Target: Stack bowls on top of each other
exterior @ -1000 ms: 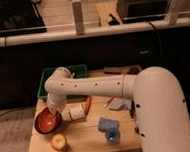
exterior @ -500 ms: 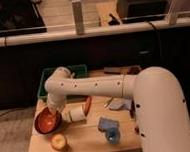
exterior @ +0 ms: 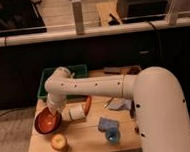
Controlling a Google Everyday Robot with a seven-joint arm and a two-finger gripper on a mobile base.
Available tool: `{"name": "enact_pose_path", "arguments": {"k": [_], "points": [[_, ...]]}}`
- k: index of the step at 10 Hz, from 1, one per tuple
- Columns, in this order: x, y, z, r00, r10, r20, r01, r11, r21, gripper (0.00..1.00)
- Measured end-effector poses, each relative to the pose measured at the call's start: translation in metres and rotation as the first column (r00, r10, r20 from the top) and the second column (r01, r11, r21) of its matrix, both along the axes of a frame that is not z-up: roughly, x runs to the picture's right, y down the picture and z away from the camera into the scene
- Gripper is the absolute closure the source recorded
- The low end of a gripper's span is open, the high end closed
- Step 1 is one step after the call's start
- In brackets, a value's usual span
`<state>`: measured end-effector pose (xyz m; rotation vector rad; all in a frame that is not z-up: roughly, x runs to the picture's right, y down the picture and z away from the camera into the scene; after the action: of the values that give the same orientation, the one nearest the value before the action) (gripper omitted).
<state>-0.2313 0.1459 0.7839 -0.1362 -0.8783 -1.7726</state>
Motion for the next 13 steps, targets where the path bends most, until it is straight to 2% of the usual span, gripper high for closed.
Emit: {"name": "enact_pose_path", "arguments": {"k": [13], "points": [[0.0000,0.0000,0.0000,1.000,0.000,0.000,0.000,1.0000,0.000,0.58]]}}
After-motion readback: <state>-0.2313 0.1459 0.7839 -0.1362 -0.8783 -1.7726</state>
